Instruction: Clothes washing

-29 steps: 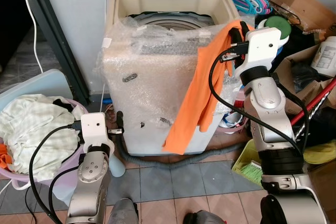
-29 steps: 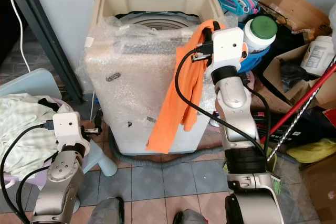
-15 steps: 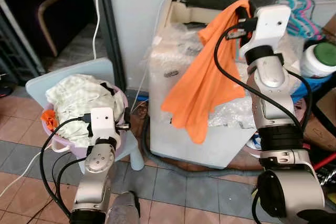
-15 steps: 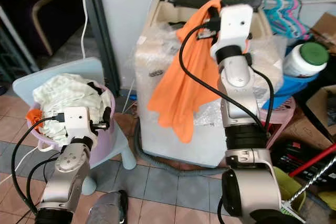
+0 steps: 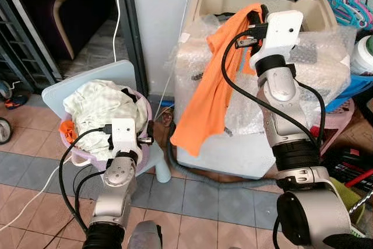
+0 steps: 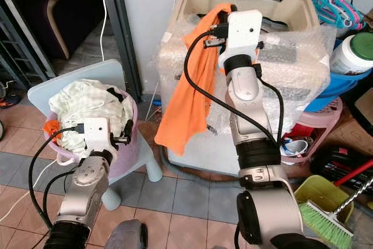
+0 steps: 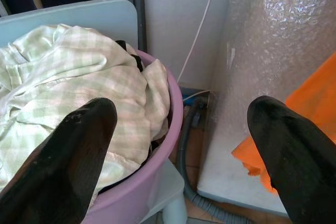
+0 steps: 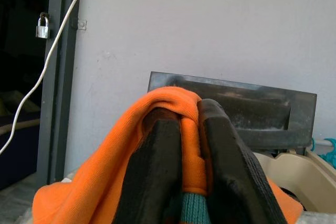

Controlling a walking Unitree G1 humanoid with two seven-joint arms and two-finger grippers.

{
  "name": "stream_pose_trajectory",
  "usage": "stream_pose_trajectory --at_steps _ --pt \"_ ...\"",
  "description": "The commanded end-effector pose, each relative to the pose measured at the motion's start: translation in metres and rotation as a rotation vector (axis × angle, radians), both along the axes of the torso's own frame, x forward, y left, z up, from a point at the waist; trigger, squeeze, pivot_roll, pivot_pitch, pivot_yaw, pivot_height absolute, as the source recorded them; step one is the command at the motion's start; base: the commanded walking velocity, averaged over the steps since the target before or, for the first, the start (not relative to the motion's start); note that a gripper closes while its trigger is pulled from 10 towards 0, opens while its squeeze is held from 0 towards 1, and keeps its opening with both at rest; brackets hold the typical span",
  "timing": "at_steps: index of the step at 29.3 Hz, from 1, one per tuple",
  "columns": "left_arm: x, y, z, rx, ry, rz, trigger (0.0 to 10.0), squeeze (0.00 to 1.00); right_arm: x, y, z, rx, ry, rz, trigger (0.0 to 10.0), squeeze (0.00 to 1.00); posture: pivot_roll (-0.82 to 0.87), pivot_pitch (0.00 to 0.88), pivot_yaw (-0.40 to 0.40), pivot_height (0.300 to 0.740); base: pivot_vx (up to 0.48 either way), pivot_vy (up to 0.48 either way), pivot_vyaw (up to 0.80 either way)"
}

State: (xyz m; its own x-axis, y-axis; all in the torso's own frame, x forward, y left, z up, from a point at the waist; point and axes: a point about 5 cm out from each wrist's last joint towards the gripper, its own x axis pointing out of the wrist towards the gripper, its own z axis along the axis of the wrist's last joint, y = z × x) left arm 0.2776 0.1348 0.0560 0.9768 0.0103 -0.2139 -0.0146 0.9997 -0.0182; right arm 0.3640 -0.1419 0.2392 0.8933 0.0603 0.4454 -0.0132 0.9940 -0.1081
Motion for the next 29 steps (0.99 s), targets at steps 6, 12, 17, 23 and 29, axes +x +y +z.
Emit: stream_pose_trajectory --at_steps 6,12,17,23,29 --pt "0.003 -0.001 -0.012 -0.024 0.041 0.007 10.0 0.0 -0.007 -0.01 -0.027 0.042 0.047 -0.058 10.0 0.0 0.0 0.0 0.041 0.74 0.0 0.0 0.0" --pt "0.004 -0.008 -0.013 -0.046 0.023 -0.04 10.0 0.0 -0.011 -0.004 -0.027 0.004 0.03 -0.041 10.0 0.0 0.0 0.0 0.027 0.74 0.0 0.0 0.0" --pt "0.003 -0.009 -0.012 -0.046 0.017 -0.048 10.0 0.0 -0.007 -0.006 -0.023 -0.001 0.029 -0.043 10.0 0.0 0.01 0.0 0.013 0.74 0.0 0.0 0.0" --pt "-0.004 -0.006 -0.013 -0.042 0.015 -0.042 10.0 0.0 0.011 -0.011 0.007 -0.018 -0.023 -0.039 10.0 0.0 0.03 0.0 -0.001 0.74 0.284 0.0 0.0" --pt "-0.006 -0.006 -0.012 -0.045 0.006 -0.031 10.0 0.0 0.028 -0.014 0.043 -0.064 -0.064 -0.006 10.0 0.0 0.05 0.0 -0.028 0.74 0.303 0.0 0.0"
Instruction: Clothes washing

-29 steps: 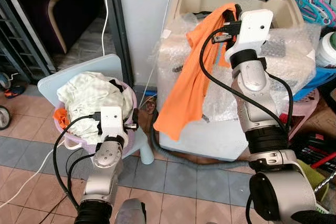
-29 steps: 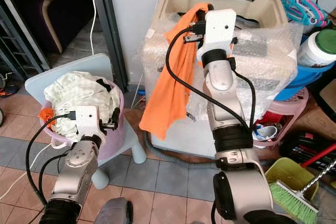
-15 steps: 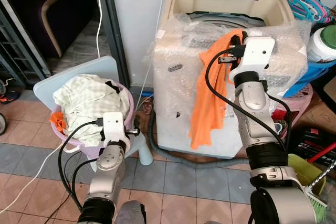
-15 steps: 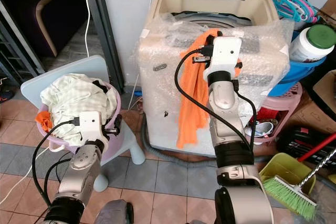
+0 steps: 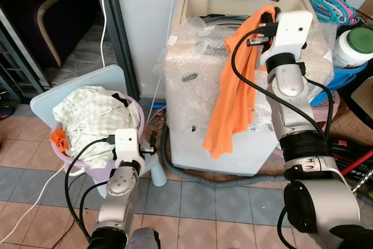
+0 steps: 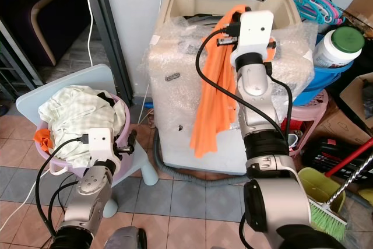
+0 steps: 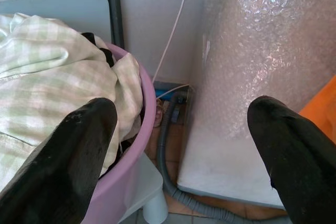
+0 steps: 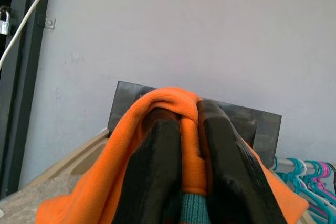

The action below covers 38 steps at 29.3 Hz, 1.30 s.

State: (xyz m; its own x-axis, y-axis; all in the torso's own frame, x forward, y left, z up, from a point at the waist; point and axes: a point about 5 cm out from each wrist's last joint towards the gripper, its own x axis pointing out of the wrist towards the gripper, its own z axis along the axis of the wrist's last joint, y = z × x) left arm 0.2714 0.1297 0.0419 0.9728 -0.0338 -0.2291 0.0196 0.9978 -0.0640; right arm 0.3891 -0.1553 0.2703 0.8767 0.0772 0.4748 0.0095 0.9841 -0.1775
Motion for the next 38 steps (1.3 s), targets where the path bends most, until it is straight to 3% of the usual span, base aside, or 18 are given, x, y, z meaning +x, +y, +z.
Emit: stream_pose_trajectory --at_steps 1,5,6,8,12,25,38 --pt "0.0 -0.001 0.002 0.001 -0.01 0.004 10.0 0.0 0.003 -0.001 0.012 0.006 -0.025 0.012 10.0 0.0 0.05 0.0 -0.028 0.74 0.311 0.0 0.0" --pt "-0.003 -0.001 0.003 -0.004 -0.012 0.019 10.0 0.0 0.013 -0.001 0.05 -0.009 -0.067 0.05 10.0 0.0 0.06 0.0 -0.037 0.74 0.311 0.0 0.0" --pt "-0.003 -0.001 0.003 -0.004 -0.012 0.019 10.0 0.0 0.013 -0.001 0.05 -0.009 -0.067 0.05 10.0 0.0 0.06 0.0 -0.037 0.74 0.311 0.0 0.0" --pt "-0.004 -0.001 0.003 -0.005 -0.01 0.022 10.0 0.0 0.016 0.0 0.076 -0.032 -0.105 0.061 10.0 0.0 0.07 0.0 -0.04 0.74 0.319 0.0 0.0" --pt "-0.004 -0.001 0.004 0.0 -0.009 0.022 10.0 0.0 0.017 0.0 0.102 -0.041 -0.148 0.071 10.0 0.0 0.07 0.0 -0.037 0.74 0.32 0.0 0.0" --pt "-0.002 0.0 0.006 0.002 -0.013 0.025 10.0 0.0 0.015 0.002 0.133 -0.049 -0.201 0.068 10.0 0.0 0.07 0.0 -0.039 0.74 0.335 0.0 0.0" --pt "-0.003 -0.002 0.006 0.001 -0.009 0.028 10.0 0.0 0.019 0.008 0.122 -0.05 -0.17 0.097 10.0 0.0 0.07 0.0 -0.044 0.74 0.469 0.0 0.0"
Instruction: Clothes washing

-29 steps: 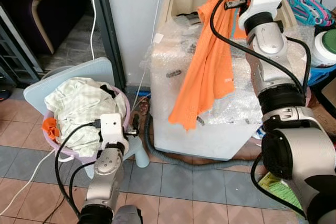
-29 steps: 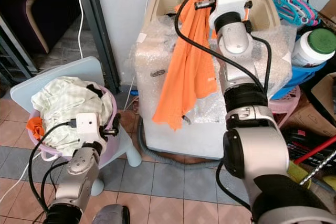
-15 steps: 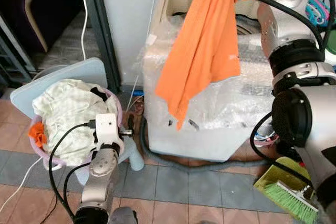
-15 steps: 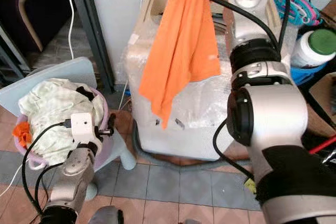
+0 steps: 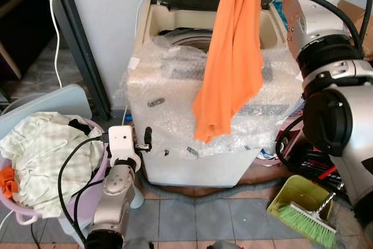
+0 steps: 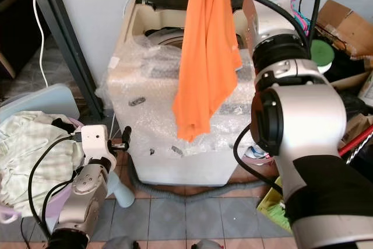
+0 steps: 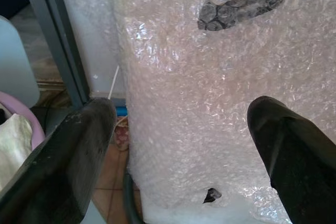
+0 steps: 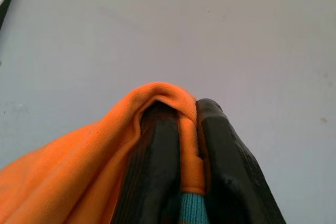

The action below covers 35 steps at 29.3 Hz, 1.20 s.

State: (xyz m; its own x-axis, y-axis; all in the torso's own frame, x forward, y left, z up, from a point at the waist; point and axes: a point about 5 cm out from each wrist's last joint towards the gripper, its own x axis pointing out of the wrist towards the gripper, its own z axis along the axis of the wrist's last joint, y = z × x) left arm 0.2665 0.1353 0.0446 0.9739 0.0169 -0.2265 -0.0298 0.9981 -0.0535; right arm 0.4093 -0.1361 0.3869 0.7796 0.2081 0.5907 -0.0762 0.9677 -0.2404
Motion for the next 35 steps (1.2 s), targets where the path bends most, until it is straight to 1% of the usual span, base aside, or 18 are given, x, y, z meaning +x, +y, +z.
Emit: stream_pose_trajectory --at_steps 1,3,6,8,9,11,12,14,16,17,18,19,20,24,25,28,32,35 --pt "0.002 -0.008 0.003 -0.008 -0.006 -0.021 10.0 0.0 0.0 -0.008 0.0 0.007 -0.001 -0.003 10.0 0.0 0.07 0.0 -0.044 0.74 0.326 0.0 0.0" --pt "0.002 -0.008 0.003 -0.008 -0.005 -0.019 10.0 0.0 0.001 -0.005 -0.004 -0.002 0.017 0.012 10.0 0.0 0.07 0.0 -0.045 0.74 0.326 0.0 0.0" --pt "0.002 -0.007 0.001 -0.007 0.011 -0.007 10.0 0.0 0.007 0.009 -0.033 -0.063 0.129 0.061 10.0 0.0 0.07 0.0 -0.046 0.74 0.182 0.0 0.0" --pt "0.003 -0.007 0.001 -0.003 0.017 0.005 10.0 0.0 0.014 0.019 -0.081 -0.182 0.329 0.07 10.0 0.0 0.07 0.0 -0.047 0.74 0.0 0.0 0.0" --pt "0.003 -0.007 0.001 -0.003 0.017 0.005 10.0 0.0 0.014 0.019 -0.081 -0.182 0.329 0.07 10.0 0.0 0.07 0.0 -0.047 0.74 0.0 0.0 0.0" --pt "0.003 -0.007 0.001 -0.005 0.017 0.006 10.0 0.0 0.015 0.021 -0.125 -0.314 0.506 0.04 10.0 0.0 0.08 0.0 -0.047 0.74 0.0 0.0 0.0" --pt "0.003 -0.007 0.001 -0.005 0.017 0.006 10.0 0.0 0.015 0.021 -0.125 -0.314 0.506 0.04 10.0 0.0 0.08 0.0 -0.047 0.74 0.0 0.0 0.0" --pt "0.003 -0.007 0.001 -0.004 0.019 0.01 10.0 0.0 0.007 0.02 -0.181 -0.434 0.738 0.086 10.0 0.0 0.08 0.0 -0.048 0.74 0.0 0.0 0.0" --pt "0.003 -0.007 0.001 -0.002 0.019 0.011 10.0 0.0 0.004 0.019 -0.193 -0.47 0.774 0.109 10.0 0.0 0.08 0.0 -0.048 0.74 0.0 0.0 0.0" --pt "0.003 -0.006 0.001 -0.001 0.02 0.013 10.0 0.0 0.001 0.017 -0.202 -0.482 0.804 0.158 10.0 0.51 0.08 0.0 -0.048 0.74 0.0 0.0 0.0" --pt "0.003 -0.006 0.001 0.0 0.021 0.014 10.0 0.0 -0.002 0.015 -0.209 -0.496 0.836 0.194 10.0 0.51 0.08 0.0 -0.048 0.74 0.0 0.0 0.0" --pt "0.003 -0.006 0.001 0.0 0.021 0.014 10.0 0.0 -0.002 0.015 -0.209 -0.496 0.836 0.194 10.0 0.51 0.08 0.0 -0.048 0.74 0.0 0.0 0.0" --pt "0.003 -0.006 0.001 0.001 0.021 0.016 10.0 0.0 -0.003 0.012 -0.21 -0.49 0.839 0.201 10.0 1.0 0.08 0.0 -0.048 0.74 0.0 0.0 0.0" --pt "0.0 -0.004 0.0 0.004 0.026 0.02 10.0 0.0 0.001 -0.006 -0.187 -0.451 0.657 0.123 10.0 1.0 0.07 0.0 -0.045 0.74 0.0 0.0 0.0" --pt "-0.001 -0.004 0.0 0.005 0.028 0.02 10.0 0.0 0.0 -0.012 -0.17 -0.382 0.545 0.15 10.0 1.0 0.07 0.0 -0.046 0.74 0.0 0.0 0.0" --pt "-0.002 -0.004 -0.003 0.008 0.039 0.011 10.0 0.0 -0.007 -0.034 -0.152 -0.195 0.432 0.203 10.0 1.0 0.06 0.0 -0.038 0.74 0.0 0.0 0.0" --pt "-0.002 -0.005 -0.003 0.013 0.043 -0.003 10.0 0.0 -0.019 -0.048 -0.159 -0.101 0.419 0.235 10.0 1.0 0.04 0.0 -0.024 0.74 0.0 0.0 0.0" --pt "-0.003 -0.005 -0.003 0.017 0.045 -0.009 10.0 0.0 -0.036 -0.05 -0.172 -0.141 0.446 0.31 10.0 1.0 0.03 0.0 -0.012 0.74 0.0 0.0 0.0"
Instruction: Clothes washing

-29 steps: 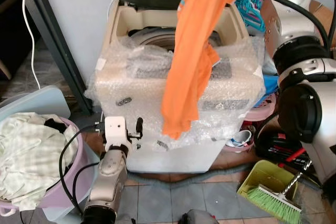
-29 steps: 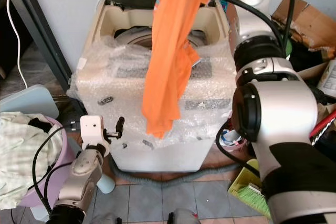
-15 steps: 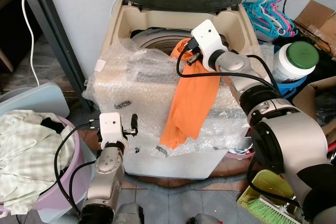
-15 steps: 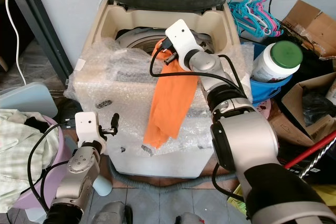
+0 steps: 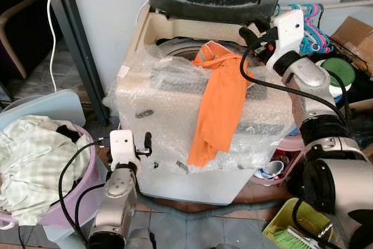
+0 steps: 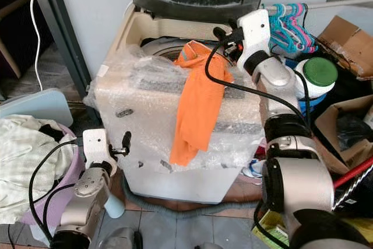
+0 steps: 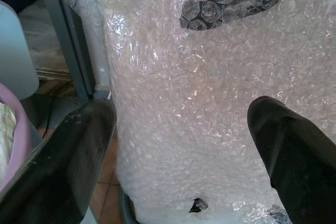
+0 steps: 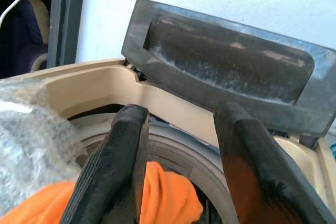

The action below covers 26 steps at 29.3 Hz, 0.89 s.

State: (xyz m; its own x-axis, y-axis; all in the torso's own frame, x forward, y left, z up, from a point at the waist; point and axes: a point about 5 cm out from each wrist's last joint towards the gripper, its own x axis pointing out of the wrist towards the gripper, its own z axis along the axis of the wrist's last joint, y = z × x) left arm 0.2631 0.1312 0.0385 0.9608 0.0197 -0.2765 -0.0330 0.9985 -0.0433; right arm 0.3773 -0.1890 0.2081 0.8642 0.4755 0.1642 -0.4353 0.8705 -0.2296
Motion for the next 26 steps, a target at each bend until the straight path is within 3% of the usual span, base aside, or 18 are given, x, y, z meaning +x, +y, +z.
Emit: stream_pose_trajectory --at_steps 1,4,7,10,11,15,16,19,22,26 --pt "0.001 0.0 0.003 0.009 -0.006 -0.01 10.0 0.0 -0.007 0.003 0.004 -0.019 -0.006 0.064 10.0 1.0 0.03 0.0 -0.011 0.74 0.0 0.0 0.0" --pt "0.0 0.0 0.001 0.013 0.007 -0.026 10.0 0.0 -0.033 0.005 -0.027 -0.079 0.141 0.238 10.0 1.0 0.01 0.0 0.0 0.74 0.0 0.0 0.0" --pt "0.0 -0.002 0.0 0.013 0.01 -0.038 10.0 0.0 -0.046 0.005 -0.044 -0.099 0.205 0.286 10.0 1.0 0.01 0.0 0.001 0.74 0.0 0.0 0.0" --pt "0.001 -0.002 0.0 0.015 0.01 -0.04 10.0 0.0 -0.056 0.007 -0.062 -0.121 0.236 0.254 10.0 0.97 0.01 0.0 0.0 0.74 0.0 0.0 0.0" --pt "0.0 -0.002 0.0 0.015 0.01 -0.039 10.0 0.0 -0.058 0.01 -0.068 -0.128 0.252 0.254 10.0 0.0 0.02 0.0 -0.001 0.74 0.0 0.0 0.0" --pt "0.0 -0.001 0.0 0.015 0.012 -0.038 10.0 0.0 -0.062 0.014 -0.077 -0.162 0.291 0.226 10.0 0.0 0.02 0.0 -0.003 0.74 0.0 0.0 0.0" --pt "-0.001 -0.001 0.0 0.015 0.015 -0.035 10.0 0.0 -0.063 0.019 -0.088 -0.221 0.323 0.174 10.0 0.0 0.02 0.0 -0.004 0.74 0.0 0.0 0.0" --pt "-0.001 0.0 0.0 0.016 0.017 -0.033 10.0 0.0 -0.062 0.026 -0.096 -0.247 0.333 0.096 10.0 0.0 0.03 0.0 -0.005 0.74 0.0 0.0 0.0" --pt "-0.002 0.0 0.0 0.018 0.019 -0.032 10.0 0.0 -0.058 0.04 -0.098 -0.187 0.304 -0.008 0.0 0.0 0.03 0.0 -0.007 0.74 0.0 0.0 0.0" --pt "-0.002 0.0 0.0 0.02 0.021 -0.033 10.0 0.0 -0.052 0.051 -0.093 -0.134 0.258 -0.104 0.0 0.0 0.03 0.0 -0.008 0.74 0.0 0.0 0.0"
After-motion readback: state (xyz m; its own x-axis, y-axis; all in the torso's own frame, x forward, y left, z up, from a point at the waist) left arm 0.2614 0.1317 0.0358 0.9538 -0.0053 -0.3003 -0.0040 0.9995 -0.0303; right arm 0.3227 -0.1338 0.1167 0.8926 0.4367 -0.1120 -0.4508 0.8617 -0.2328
